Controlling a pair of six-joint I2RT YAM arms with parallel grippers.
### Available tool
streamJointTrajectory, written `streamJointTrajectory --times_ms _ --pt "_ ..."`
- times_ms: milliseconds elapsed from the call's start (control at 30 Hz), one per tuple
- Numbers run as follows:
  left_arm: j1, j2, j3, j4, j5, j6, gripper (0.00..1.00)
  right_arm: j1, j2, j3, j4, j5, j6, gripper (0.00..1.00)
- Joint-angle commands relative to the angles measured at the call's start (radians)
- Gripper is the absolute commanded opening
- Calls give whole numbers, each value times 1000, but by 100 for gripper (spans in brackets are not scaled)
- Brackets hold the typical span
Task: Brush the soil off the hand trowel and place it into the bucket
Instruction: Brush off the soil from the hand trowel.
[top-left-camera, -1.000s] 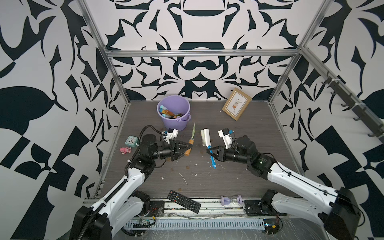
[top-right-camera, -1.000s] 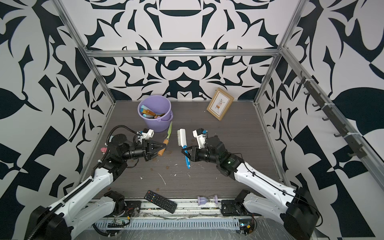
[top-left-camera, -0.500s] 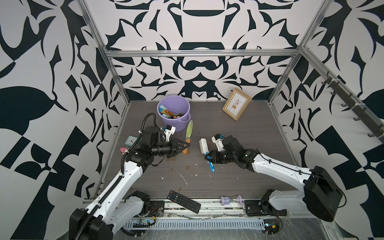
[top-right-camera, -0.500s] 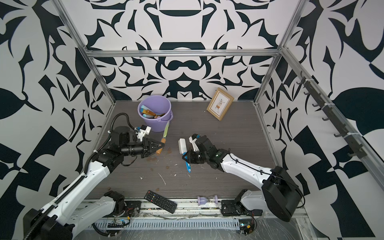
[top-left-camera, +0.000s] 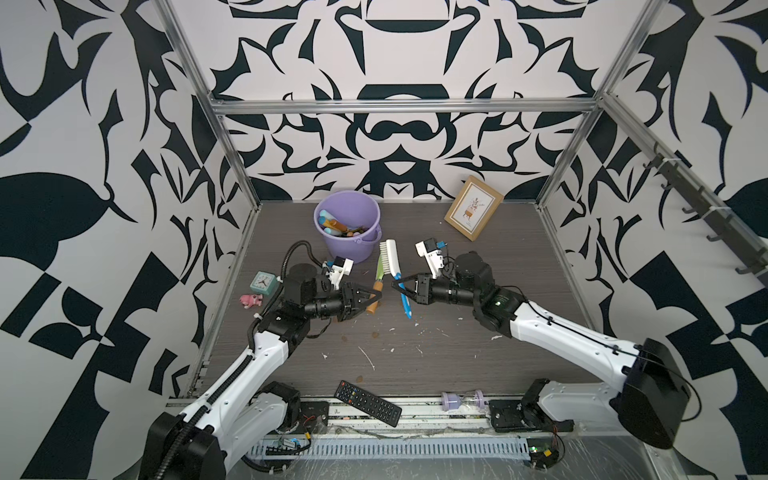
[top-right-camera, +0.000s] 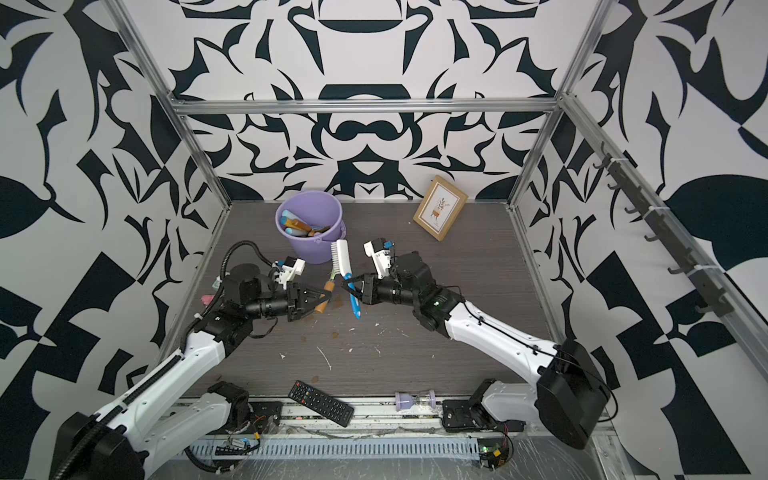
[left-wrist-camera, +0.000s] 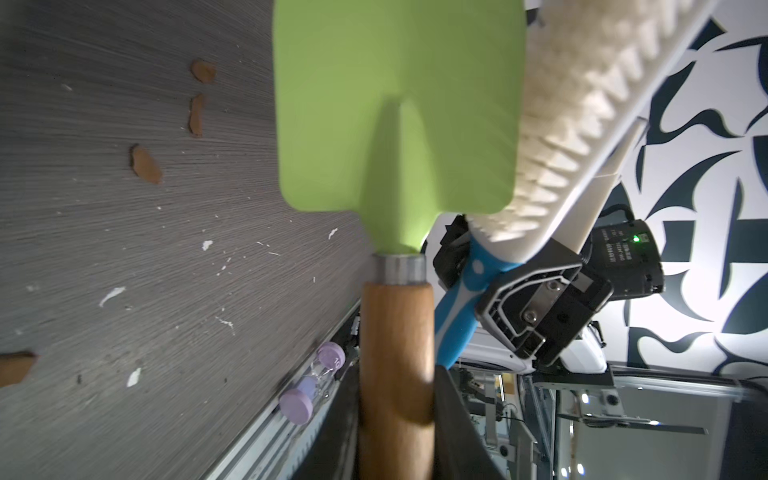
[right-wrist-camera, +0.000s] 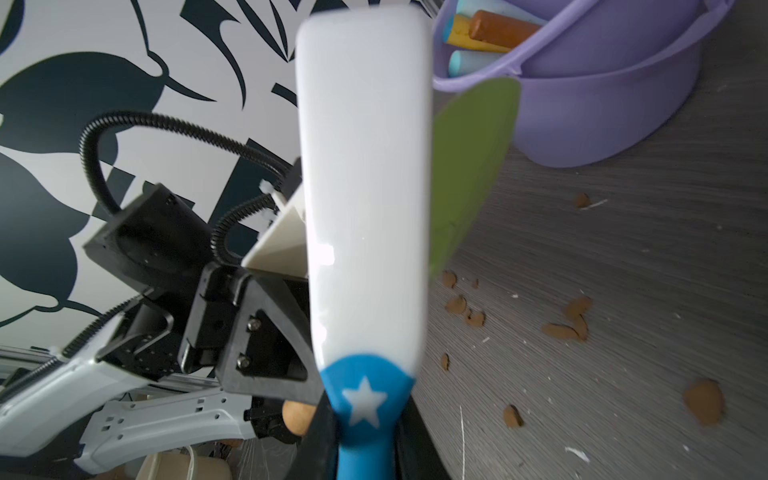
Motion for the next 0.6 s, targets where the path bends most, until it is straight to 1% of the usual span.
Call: streamJointTrajectory --times_ms 0,133,200,267,333,367,467,533,567 --pt "3 14 -55 365 51 -194 0 3 64 30 228 -75 77 0" --pt "4 69 -113 619 49 -337 0 3 105 -12 328 -90 121 0" --pt "3 120 -138 801 42 -435 0 3 116 -44 410 -95 152 0" --pt "3 197 -152 1038 24 -565 0 2 146 -51 461 -114 170 0" --pt "3 277 -142 1236 19 -673 0 4 191 -65 569 -136 221 0" --pt "3 301 -136 1245 29 -686 0 3 214 -71 622 -143 253 0" --pt "5 303 -148 1231 28 -667 0 -7 249 -77 704 -158 301 0" --pt "16 299 -154 1184 37 -647 0 -28 240 -87 713 -154 320 0" --pt "21 286 -154 1134 50 -622 0 -46 218 -95 693 -150 316 0"
